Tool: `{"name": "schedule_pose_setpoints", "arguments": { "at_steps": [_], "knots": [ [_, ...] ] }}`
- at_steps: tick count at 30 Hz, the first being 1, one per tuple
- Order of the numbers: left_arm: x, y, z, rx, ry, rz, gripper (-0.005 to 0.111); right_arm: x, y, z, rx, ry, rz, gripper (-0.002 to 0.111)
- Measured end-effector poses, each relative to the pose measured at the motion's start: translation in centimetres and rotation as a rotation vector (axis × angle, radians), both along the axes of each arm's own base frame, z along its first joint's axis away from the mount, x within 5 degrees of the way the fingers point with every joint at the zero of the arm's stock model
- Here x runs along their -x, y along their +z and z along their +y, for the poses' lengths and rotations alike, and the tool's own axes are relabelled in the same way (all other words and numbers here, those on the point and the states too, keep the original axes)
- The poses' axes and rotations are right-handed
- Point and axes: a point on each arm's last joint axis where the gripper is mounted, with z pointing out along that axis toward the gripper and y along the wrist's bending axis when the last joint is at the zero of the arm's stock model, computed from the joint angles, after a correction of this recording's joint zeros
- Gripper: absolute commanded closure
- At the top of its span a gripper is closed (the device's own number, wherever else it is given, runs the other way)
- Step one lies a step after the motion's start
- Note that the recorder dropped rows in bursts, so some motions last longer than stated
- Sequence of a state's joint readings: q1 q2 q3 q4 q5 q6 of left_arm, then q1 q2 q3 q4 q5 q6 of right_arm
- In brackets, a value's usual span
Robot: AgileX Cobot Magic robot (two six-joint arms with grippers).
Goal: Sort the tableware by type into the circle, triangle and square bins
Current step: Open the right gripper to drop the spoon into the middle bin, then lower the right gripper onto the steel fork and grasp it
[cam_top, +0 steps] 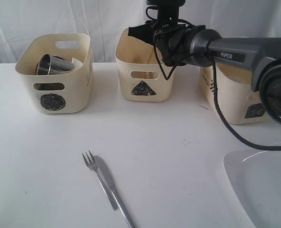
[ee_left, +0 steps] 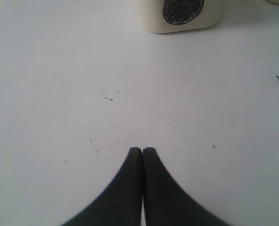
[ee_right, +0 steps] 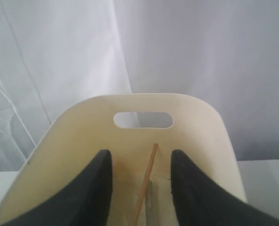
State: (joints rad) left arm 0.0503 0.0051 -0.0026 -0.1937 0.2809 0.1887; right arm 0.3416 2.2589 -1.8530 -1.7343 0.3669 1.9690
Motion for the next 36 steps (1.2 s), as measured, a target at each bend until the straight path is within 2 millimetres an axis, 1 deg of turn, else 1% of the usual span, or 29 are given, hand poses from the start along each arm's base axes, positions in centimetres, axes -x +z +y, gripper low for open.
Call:
{"name": "schedule_pose_setpoints", "arguments": {
  "at_steps": [2, 4, 5, 6, 8, 9, 11, 13, 15, 18, 20, 22, 24, 27, 30, 31, 33, 36],
  "knots": [
    [0.0, 0.0, 0.0, 0.000, 0.000, 0.000, 0.107, 0.3, 1.1, 0.2, -0.014, 0.035, -0.010, 0.069],
    [0.0, 0.0, 0.0, 0.000, 0.000, 0.000, 0.107, 0.8, 2.7, 0.6, -0.041, 0.087, -0.018, 0.073],
    [0.0, 0.0, 0.0, 0.000, 0.000, 0.000, 0.107, 1.1, 3.7, 0.8, -0.051, 0.124, -0.025, 0.077],
    [0.0, 0.0, 0.0, 0.000, 0.000, 0.000, 0.107, 1.5, 4.6, 1.0, -0.055, 0.159, -0.031, 0.083],
    [0.0, 0.0, 0.0, 0.000, 0.000, 0.000, 0.107, 2.7, 6.6, 1.3, -0.053, 0.240, -0.048, 0.099],
    [0.0, 0.0, 0.0, 0.000, 0.000, 0.000, 0.107, 3.4, 7.7, 1.3, -0.053, 0.261, -0.060, 0.109],
    [0.0, 0.0, 0.0, 0.000, 0.000, 0.000, 0.107, 4.9, 8.7, 1.1, -0.048, 0.294, -0.059, 0.108],
    [0.0, 0.0, 0.0, 0.000, 0.000, 0.000, 0.107, 6.2, 8.5, 0.5, -0.036, 0.284, -0.030, 0.108],
    [0.0, 0.0, 0.0, 0.000, 0.000, 0.000, 0.107, 7.6, 7.7, -0.2, -0.028, 0.259, 0.012, 0.108],
    [0.0, 0.0, 0.0, 0.000, 0.000, 0.000, 0.107, 9.8, 5.5, -1.2, 0.038, 0.254, 0.097, 0.108],
    [0.0, 0.0, 0.0, 0.000, 0.000, 0.000, 0.107, 11.6, 3.7, -1.7, 0.121, 0.263, 0.158, 0.108],
    [0.0, 0.0, 0.0, 0.000, 0.000, 0.000, 0.107, 13.5, 2.5, -1.9, 0.212, 0.273, 0.199, 0.108],
    [0.0, 0.0, 0.0, 0.000, 0.000, 0.000, 0.107, 15.5, 1.6, -1.7, 0.308, 0.292, 0.235, 0.108],
    [0.0, 0.0, 0.0, 0.000, 0.000, 0.000, 0.107, 18.9, 2.4, 0.0, 0.521, 0.333, 0.217, 0.108],
    [0.0, 0.0, 0.0, 0.000, 0.000, 0.000, 0.107, 21.9, 3.4, 1.5, 0.731, 0.312, 0.200, 0.108],
    [0.0, 0.0, 0.0, 0.000, 0.000, 0.000, 0.107, 22.4, 3.6, 1.6, 0.771, 0.281, 0.211, 0.108],
    [0.0, 0.0, 0.0, 0.000, 0.000, 0.000, 0.107, 23.3, 3.2, 1.6, 0.820, 0.238, 0.277, 0.108],
    [0.0, 0.0, 0.0, 0.000, 0.000, 0.000, 0.107, 24.2, 2.1, 1.3, 0.788, 0.221, 0.425, 0.108]
  ]
}}
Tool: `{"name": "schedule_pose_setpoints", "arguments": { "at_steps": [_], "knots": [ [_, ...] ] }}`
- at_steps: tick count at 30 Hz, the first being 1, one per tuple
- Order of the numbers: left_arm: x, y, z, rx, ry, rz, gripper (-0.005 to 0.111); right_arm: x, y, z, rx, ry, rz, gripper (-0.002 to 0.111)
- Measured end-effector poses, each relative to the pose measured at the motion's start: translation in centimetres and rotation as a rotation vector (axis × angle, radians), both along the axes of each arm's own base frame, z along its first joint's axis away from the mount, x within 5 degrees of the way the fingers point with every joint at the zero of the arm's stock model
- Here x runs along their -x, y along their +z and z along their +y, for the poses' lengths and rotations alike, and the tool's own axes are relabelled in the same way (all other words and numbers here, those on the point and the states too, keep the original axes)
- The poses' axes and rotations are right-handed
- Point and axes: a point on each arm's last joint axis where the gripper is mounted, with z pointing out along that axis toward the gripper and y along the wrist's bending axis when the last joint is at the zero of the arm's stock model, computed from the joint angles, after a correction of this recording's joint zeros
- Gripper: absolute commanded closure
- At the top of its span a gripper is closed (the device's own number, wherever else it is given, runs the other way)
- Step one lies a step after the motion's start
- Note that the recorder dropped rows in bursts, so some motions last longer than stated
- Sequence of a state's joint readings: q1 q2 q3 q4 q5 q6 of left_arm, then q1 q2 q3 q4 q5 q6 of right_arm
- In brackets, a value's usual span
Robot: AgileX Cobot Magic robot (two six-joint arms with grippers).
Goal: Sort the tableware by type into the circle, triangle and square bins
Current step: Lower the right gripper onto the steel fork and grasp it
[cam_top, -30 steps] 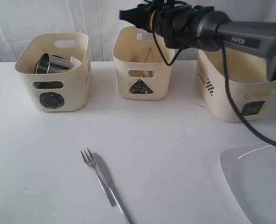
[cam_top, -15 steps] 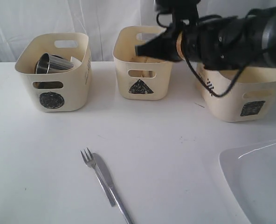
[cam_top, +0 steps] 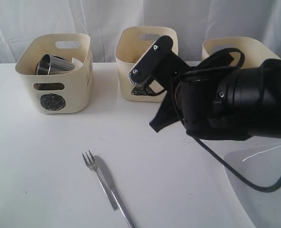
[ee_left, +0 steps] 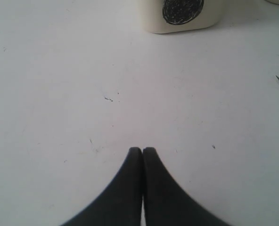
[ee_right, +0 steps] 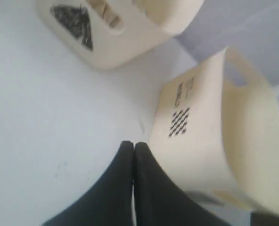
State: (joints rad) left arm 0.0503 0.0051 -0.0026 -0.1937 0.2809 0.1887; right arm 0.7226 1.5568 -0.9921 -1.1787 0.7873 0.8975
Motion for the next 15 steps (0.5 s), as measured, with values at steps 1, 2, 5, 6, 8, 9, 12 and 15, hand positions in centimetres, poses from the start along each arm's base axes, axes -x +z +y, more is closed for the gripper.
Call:
{"name": "schedule_pose_setpoints", "arguments": {
  "at_steps": [1, 2, 5, 6, 8, 9, 12, 15],
  "knots": [
    [0.0, 0.0, 0.0, 0.000, 0.000, 0.000, 0.107, 0.3, -0.4, -0.1, -0.008, -0.017, 0.055, 0.108],
    [0.0, 0.0, 0.0, 0.000, 0.000, 0.000, 0.107, 1.0, -1.2, 0.0, -0.024, -0.027, 0.157, 0.108],
    [0.0, 0.0, 0.0, 0.000, 0.000, 0.000, 0.107, 2.1, -1.8, 0.8, -0.076, -0.018, 0.258, 0.108],
    [0.0, 0.0, 0.0, 0.000, 0.000, 0.000, 0.107, 2.6, -1.8, 1.4, -0.128, 0.008, 0.288, 0.108],
    [0.0, 0.0, 0.0, 0.000, 0.000, 0.000, 0.107, 3.5, -1.5, 2.8, -0.200, 0.151, 0.343, 0.108],
    [0.0, 0.0, 0.0, 0.000, 0.000, 0.000, 0.107, 3.8, -1.5, 3.4, -0.219, 0.210, 0.356, 0.108],
    [0.0, 0.0, 0.0, 0.000, 0.000, 0.000, 0.107, 4.7, -0.3, 6.2, -0.437, 0.338, 0.395, 0.108],
    [0.0, 0.0, 0.0, 0.000, 0.000, 0.000, 0.107, 3.7, 0.1, 7.7, -0.493, 0.298, 0.447, 0.107]
  ]
}}
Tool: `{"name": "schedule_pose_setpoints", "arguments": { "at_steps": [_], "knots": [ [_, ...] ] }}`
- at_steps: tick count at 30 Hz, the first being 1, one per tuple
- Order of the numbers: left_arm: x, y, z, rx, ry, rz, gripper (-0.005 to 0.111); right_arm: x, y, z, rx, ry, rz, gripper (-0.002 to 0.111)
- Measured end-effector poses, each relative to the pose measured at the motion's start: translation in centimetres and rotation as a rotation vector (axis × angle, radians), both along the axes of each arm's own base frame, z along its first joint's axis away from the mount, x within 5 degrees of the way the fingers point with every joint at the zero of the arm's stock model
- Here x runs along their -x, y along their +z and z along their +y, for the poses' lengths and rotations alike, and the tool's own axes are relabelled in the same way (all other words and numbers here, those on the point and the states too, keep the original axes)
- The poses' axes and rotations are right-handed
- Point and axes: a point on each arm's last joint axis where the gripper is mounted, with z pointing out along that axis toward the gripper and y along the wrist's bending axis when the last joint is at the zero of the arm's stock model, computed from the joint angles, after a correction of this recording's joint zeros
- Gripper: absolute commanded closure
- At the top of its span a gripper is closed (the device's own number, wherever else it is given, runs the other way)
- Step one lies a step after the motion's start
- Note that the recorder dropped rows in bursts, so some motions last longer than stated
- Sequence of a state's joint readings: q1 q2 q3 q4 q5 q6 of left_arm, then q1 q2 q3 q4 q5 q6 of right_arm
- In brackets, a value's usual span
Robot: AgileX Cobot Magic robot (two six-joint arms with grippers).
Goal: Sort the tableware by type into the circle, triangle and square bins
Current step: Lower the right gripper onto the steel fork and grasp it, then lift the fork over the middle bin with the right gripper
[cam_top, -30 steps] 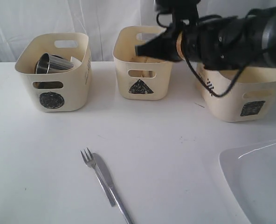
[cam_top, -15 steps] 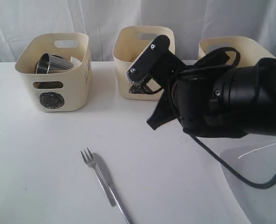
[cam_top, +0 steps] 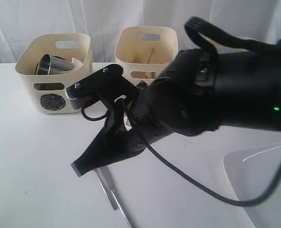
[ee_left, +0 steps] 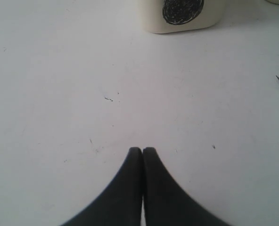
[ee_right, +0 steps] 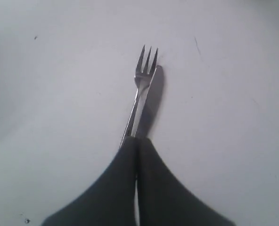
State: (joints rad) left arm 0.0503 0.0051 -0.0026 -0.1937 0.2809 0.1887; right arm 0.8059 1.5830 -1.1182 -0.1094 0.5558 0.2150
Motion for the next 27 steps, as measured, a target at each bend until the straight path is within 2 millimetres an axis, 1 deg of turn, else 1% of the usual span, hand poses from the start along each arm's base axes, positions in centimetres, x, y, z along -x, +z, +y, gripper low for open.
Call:
{"name": "schedule_pose_setpoints", "arguments": {
  "at_steps": [2, 5, 9, 11, 15, 19, 27],
  "knots": [
    [0.0, 0.0, 0.0, 0.000, 0.000, 0.000, 0.107, -1.2, -0.6, 1.3, 0.061, 0.017, 0.039, 0.102],
    [0.0, 0.0, 0.0, 0.000, 0.000, 0.000, 0.107, -2.5, -2.3, 2.4, 0.148, 0.017, 0.112, 0.089],
    [0.0, 0.0, 0.0, 0.000, 0.000, 0.000, 0.107, -3.4, -4.6, 3.5, 0.230, 0.005, 0.221, 0.072],
    [0.0, 0.0, 0.0, 0.000, 0.000, 0.000, 0.107, -3.7, -5.8, 4.1, 0.246, -0.002, 0.264, 0.068],
    [0.0, 0.0, 0.0, 0.000, 0.000, 0.000, 0.107, -4.2, -7.5, 5.0, 0.236, -0.012, 0.306, 0.067],
    [0.0, 0.0, 0.0, 0.000, 0.000, 0.000, 0.107, -4.9, -8.9, 5.9, 0.199, -0.015, 0.291, 0.067],
    [0.0, 0.0, 0.0, 0.000, 0.000, 0.000, 0.107, -5.3, -10.8, 6.3, 0.202, -0.015, 0.294, 0.067]
  ]
}}
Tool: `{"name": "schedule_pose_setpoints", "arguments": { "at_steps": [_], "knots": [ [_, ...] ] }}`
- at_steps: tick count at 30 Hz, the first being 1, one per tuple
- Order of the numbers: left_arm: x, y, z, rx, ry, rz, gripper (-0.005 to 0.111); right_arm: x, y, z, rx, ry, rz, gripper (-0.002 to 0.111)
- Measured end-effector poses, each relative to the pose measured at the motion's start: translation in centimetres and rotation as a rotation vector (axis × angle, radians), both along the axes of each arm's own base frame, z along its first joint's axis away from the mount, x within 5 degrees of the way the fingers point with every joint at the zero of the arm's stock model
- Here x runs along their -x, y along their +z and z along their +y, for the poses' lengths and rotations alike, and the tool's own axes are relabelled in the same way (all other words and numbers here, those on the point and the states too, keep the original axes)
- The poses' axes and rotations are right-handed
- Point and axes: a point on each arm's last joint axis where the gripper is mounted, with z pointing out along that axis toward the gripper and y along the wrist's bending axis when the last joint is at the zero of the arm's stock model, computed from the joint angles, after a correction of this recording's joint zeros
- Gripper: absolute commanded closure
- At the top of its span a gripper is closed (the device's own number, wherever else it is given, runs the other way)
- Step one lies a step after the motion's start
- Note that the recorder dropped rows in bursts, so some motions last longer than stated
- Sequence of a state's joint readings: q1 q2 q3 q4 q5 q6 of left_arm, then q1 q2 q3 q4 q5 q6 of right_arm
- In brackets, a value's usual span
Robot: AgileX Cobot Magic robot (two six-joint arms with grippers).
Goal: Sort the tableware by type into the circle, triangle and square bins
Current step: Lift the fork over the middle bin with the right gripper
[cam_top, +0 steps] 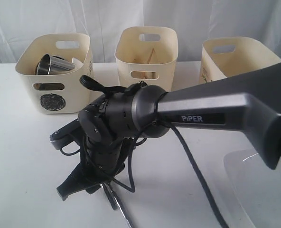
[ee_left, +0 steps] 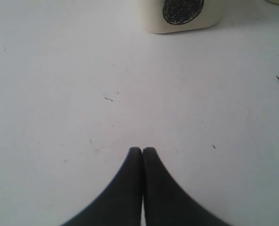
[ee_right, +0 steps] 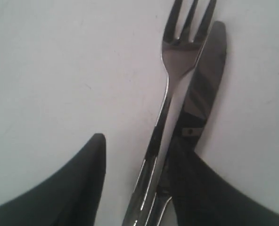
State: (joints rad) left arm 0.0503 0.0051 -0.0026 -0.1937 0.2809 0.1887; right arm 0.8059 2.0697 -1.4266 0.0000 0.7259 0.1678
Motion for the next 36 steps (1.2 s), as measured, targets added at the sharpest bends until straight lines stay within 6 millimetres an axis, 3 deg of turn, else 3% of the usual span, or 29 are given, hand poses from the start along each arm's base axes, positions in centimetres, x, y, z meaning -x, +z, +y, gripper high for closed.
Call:
{"name": "schedule_pose_setpoints", "arguments": {
  "at_steps": [6, 17, 27, 36],
  "knots": [
    [0.0, 0.0, 0.0, 0.000, 0.000, 0.000, 0.107, -0.3, -1.1, 0.1, 0.031, 0.021, -0.011, 0.069],
    [0.0, 0.0, 0.0, 0.000, 0.000, 0.000, 0.107, -0.5, -1.2, 0.0, 0.048, 0.042, -0.033, 0.108],
    [0.0, 0.0, 0.0, 0.000, 0.000, 0.000, 0.107, -0.4, -0.5, -0.1, 0.045, 0.039, -0.034, 0.108],
    [0.0, 0.0, 0.0, 0.000, 0.000, 0.000, 0.107, -0.2, 3.6, -0.3, -0.037, 0.037, -0.114, 0.108]
  ]
}}
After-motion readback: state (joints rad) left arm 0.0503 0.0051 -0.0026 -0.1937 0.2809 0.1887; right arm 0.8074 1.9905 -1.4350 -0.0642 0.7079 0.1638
